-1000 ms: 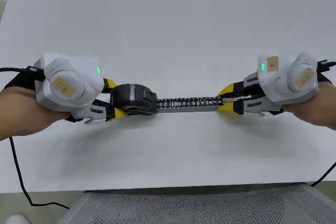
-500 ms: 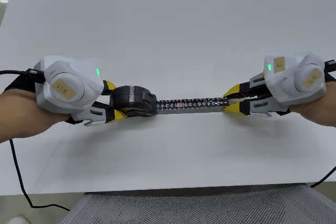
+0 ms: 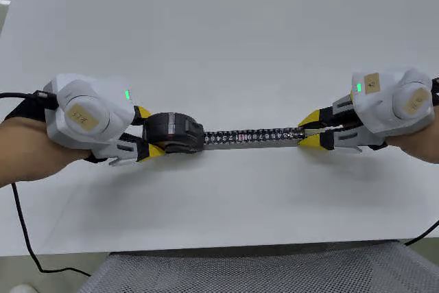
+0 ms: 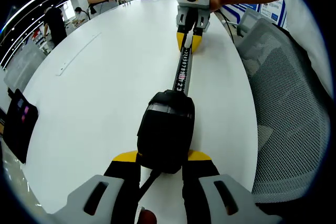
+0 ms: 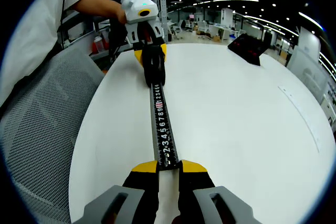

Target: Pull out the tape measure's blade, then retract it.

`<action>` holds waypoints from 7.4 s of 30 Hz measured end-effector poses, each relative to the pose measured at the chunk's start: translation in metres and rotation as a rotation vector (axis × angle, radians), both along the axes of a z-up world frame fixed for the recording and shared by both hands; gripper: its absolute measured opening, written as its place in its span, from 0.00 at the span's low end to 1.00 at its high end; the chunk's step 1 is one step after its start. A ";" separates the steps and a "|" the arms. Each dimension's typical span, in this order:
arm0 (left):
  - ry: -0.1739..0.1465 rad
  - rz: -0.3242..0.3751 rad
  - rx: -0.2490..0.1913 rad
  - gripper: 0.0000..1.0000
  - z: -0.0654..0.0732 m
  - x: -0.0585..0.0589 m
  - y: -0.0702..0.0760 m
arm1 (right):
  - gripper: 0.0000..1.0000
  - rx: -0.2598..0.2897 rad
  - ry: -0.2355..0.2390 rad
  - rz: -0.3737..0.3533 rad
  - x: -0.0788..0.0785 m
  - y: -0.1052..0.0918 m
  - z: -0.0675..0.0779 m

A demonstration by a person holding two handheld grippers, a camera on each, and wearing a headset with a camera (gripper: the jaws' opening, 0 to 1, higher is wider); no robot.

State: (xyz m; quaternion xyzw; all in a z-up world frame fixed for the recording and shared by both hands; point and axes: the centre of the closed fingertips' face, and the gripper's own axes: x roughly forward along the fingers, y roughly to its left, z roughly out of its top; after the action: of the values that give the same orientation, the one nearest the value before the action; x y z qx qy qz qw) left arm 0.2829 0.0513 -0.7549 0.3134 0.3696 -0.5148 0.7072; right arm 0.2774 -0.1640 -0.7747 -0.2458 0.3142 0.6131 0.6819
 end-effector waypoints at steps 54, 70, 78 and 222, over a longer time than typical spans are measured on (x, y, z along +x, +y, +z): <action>-0.002 -0.012 0.007 0.25 0.000 0.000 0.001 | 0.09 -0.090 0.016 -0.006 -0.004 -0.050 0.000; -0.004 -0.012 0.009 0.25 0.001 -0.001 0.000 | 0.09 -0.123 0.030 -0.006 -0.005 -0.063 0.001; -0.003 -0.010 0.008 0.25 0.001 -0.001 0.000 | 0.09 -0.145 0.027 0.001 -0.004 -0.070 0.000; -0.104 0.526 -0.369 0.77 0.044 -0.044 0.024 | 0.88 0.108 -0.060 -0.511 -0.026 -0.042 0.046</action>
State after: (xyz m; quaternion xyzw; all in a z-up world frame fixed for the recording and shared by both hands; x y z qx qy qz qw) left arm 0.2387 0.0755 -0.7107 0.0995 0.3020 -0.3558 0.8788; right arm 0.2511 -0.2063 -0.7285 -0.1400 0.3125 0.4291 0.8358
